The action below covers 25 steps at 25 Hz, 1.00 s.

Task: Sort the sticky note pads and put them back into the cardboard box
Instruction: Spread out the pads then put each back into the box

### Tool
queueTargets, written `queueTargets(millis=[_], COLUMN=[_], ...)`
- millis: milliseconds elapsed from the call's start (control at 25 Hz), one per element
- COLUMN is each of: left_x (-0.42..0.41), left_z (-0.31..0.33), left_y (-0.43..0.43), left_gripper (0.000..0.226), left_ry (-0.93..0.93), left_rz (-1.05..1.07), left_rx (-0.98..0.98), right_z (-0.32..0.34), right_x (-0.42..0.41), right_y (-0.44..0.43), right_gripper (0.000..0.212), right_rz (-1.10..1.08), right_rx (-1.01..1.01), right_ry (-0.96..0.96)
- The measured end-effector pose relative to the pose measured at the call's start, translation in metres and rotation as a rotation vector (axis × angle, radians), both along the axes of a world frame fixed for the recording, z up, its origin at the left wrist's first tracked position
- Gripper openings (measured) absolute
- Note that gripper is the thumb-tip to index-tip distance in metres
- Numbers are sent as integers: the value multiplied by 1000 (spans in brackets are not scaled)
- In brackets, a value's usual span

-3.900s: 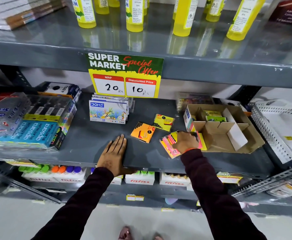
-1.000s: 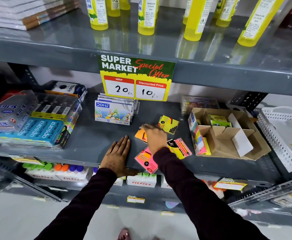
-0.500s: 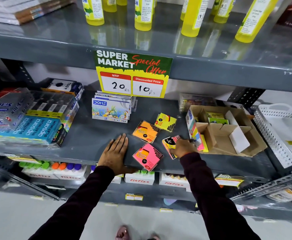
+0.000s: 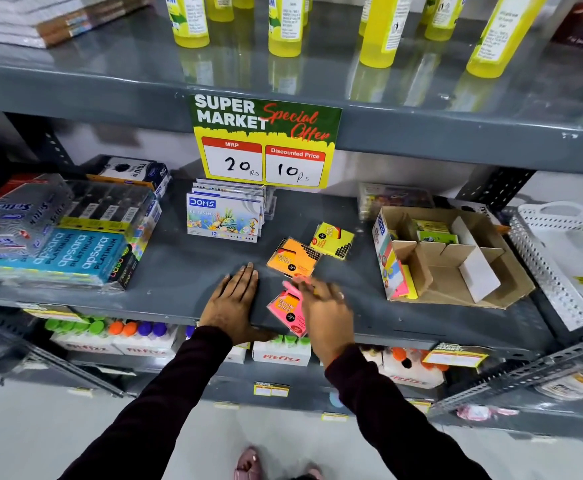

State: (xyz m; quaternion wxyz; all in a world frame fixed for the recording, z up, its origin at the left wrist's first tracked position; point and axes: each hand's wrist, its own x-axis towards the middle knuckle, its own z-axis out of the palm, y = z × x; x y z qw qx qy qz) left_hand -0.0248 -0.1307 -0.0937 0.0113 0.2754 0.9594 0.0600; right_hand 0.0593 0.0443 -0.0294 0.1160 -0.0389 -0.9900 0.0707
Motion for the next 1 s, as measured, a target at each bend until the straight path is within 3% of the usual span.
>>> queueTargets(millis=[120,320,520,760,1000], left_x=[0,-1,-1,0,10], left_z=[-1,-1,-3,-1,-3], left_y=[1,1,2,3,17], left_gripper=[129,129,128,119,124], left_ry=[13,28,32,15,29], left_rz=[-10,-4,11,10,0], left_rx=[-17,-29,-60,-81,-99], right_z=[-16,-29,-28,-33,-8], right_x=[9,15,4,-3,-7], right_y=[-11,-11,5,-4,16], right_gripper=[44,42,82,92,95], right_rz=[40,41,-27,-80,-22], right_rx=[123,165,49,17,-82], right_ry=[19,30,-194,-178,-320])
